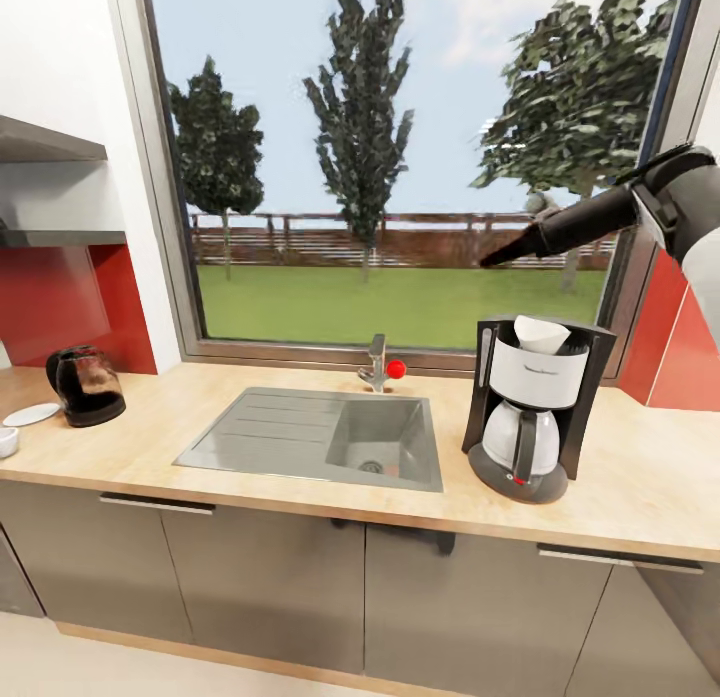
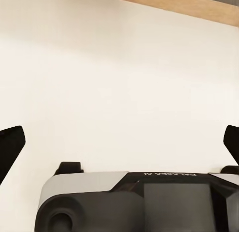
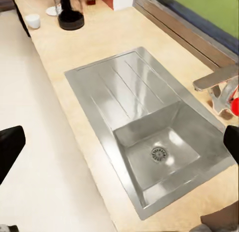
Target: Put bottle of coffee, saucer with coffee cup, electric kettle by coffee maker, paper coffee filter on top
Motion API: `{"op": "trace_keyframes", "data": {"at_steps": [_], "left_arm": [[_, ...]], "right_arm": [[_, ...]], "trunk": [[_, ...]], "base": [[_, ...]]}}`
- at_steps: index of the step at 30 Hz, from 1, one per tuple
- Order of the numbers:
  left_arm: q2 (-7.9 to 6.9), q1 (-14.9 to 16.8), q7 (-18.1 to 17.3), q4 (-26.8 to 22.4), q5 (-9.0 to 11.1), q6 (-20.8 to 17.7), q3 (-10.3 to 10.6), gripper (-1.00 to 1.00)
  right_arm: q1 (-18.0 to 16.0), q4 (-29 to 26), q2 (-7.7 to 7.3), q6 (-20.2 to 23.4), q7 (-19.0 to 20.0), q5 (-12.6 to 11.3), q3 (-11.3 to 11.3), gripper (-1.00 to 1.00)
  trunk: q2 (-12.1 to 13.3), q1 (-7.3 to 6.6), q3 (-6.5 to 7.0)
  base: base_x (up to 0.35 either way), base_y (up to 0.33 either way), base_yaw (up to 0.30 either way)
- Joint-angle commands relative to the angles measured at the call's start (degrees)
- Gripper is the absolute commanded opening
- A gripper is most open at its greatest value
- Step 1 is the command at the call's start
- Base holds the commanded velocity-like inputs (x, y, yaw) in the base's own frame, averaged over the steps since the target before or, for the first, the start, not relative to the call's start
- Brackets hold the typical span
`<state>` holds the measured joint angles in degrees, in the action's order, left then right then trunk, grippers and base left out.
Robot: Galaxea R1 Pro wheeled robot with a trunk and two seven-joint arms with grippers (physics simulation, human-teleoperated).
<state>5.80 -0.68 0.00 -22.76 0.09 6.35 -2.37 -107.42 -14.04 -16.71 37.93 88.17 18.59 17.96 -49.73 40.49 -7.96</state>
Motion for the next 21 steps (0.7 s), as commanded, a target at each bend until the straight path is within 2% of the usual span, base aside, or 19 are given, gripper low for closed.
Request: {"op": "trace_keyframes", "data": {"at_steps": [1, 3, 4, 5, 6, 7, 9, 10, 11, 12, 13, 15, 16, 17, 18, 20, 21], "left_arm": [[0.06, -0.02, 0.00, -0.09, 0.01, 0.07, -0.22, 1.00], [0.08, -0.02, 0.00, -0.09, 0.00, 0.07, -0.15, 1.00], [0.08, -0.02, 0.00, -0.09, 0.00, 0.07, -0.14, 1.00], [0.08, -0.04, 0.00, -0.09, 0.02, 0.07, -0.12, 1.00], [0.09, -0.03, 0.00, -0.12, 0.03, 0.07, -0.10, 1.00], [0.09, -0.03, 0.00, -0.13, 0.04, 0.07, -0.10, 1.00], [0.09, -0.02, 0.00, -0.16, 0.07, 0.07, -0.04, 1.00], [0.09, -0.02, -0.02, -0.16, 0.07, 0.07, -0.04, 1.00], [0.09, -0.02, -0.05, -0.17, 0.07, 0.07, -0.02, 1.00], [0.09, -0.02, -0.06, -0.17, 0.07, 0.07, -0.02, 1.00], [0.09, -0.02, -0.07, -0.18, 0.06, 0.07, -0.01, 1.00], [0.09, -0.02, -0.08, -0.18, 0.07, 0.07, -0.01, 1.00], [0.09, -0.03, -0.08, -0.18, 0.08, 0.07, -0.01, 1.00], [0.09, -0.03, -0.08, -0.18, 0.08, 0.07, -0.01, 1.00], [0.09, -0.03, -0.09, -0.18, 0.08, 0.07, -0.01, 1.00], [0.09, -0.02, -0.09, -0.18, 0.07, 0.07, -0.02, 1.00], [0.09, -0.02, -0.09, -0.18, 0.05, 0.07, -0.03, 1.00]], "right_arm": [[0.34, -0.11, 0.72, 0.79, 0.34, -1.47, -0.39, 1.00], [1.98, -0.20, 3.90, 1.17, -0.49, -8.61, -0.85, 1.00], [2.36, -0.20, 4.70, 1.23, -0.94, -9.99, -0.92, 1.00], [3.24, -0.20, 6.49, 1.30, -2.21, -12.21, -1.01, 1.00], [5.47, -0.48, 10.56, 1.37, -5.54, -14.96, -1.11, 1.00], [6.01, -0.71, 11.56, 1.36, -6.40, -15.41, -1.12, 1.00], [8.76, -3.35, 15.77, 1.37, -10.65, -16.44, -1.17, 1.00], [9.77, -4.65, 16.76, 1.41, -12.09, -16.57, -1.17, 1.00], [13.72, -10.52, 19.51, 2.27, -17.30, -16.89, -1.17, 1.00], [15.42, -13.25, 20.21, 3.20, -19.12, -16.97, -1.17, 1.00], [19.13, -19.56, 21.26, 6.17, -22.08, -17.08, -1.17, 1.00], [23.16, -26.90, 21.93, 10.00, -24.06, -17.15, -1.14, 1.00], [29.36, -38.59, 22.51, 14.50, -25.81, -17.20, -1.11, 1.00], [29.36, -38.59, 22.51, 14.50, -25.81, -17.20, -1.11, 1.00], [31.33, -42.16, 22.64, 15.42, -26.15, -17.20, -1.09, 1.00], [39.10, -51.72, 22.82, 17.62, -26.72, -17.30, -1.04, 1.00], [40.91, -53.09, 22.81, 17.90, -26.73, -17.31, -1.03, 1.00]], "trunk": [[-0.06, 0.01, -0.07], [-0.06, 0.01, -0.07], [-0.06, 0.01, -0.07], [-0.06, 0.01, -0.07], [-0.06, 0.01, -0.07], [-0.06, 0.01, -0.07], [-0.06, 0.01, -0.07], [-0.06, 0.01, -0.07], [-0.06, 0.01, -0.07], [-0.06, 0.01, -0.07], [-0.06, 0.01, -0.07], [-0.06, 0.01, -0.07], [-0.06, 0.01, -0.07], [-0.06, 0.01, -0.07], [-0.06, 0.01, -0.07], [-0.06, 0.01, -0.07], [-0.06, 0.01, -0.07]], "base": [[0.000, 0.000, 0.000], [0.000, 0.000, 0.000], [0.000, 0.000, 0.000], [0.000, 0.000, 0.000], [0.000, 0.000, 0.000], [0.000, 0.000, 0.000], [0.000, 0.000, 0.000], [0.000, 0.000, 0.000], [0.000, 0.000, 0.000], [0.000, 0.000, 0.000], [0.000, 0.000, 0.000], [0.000, 0.000, 0.000], [0.000, 0.000, 0.000], [0.000, 0.000, 0.000], [0.000, 0.000, 0.000], [0.000, 0.000, 0.000], [0.000, 0.000, 0.000]]}}
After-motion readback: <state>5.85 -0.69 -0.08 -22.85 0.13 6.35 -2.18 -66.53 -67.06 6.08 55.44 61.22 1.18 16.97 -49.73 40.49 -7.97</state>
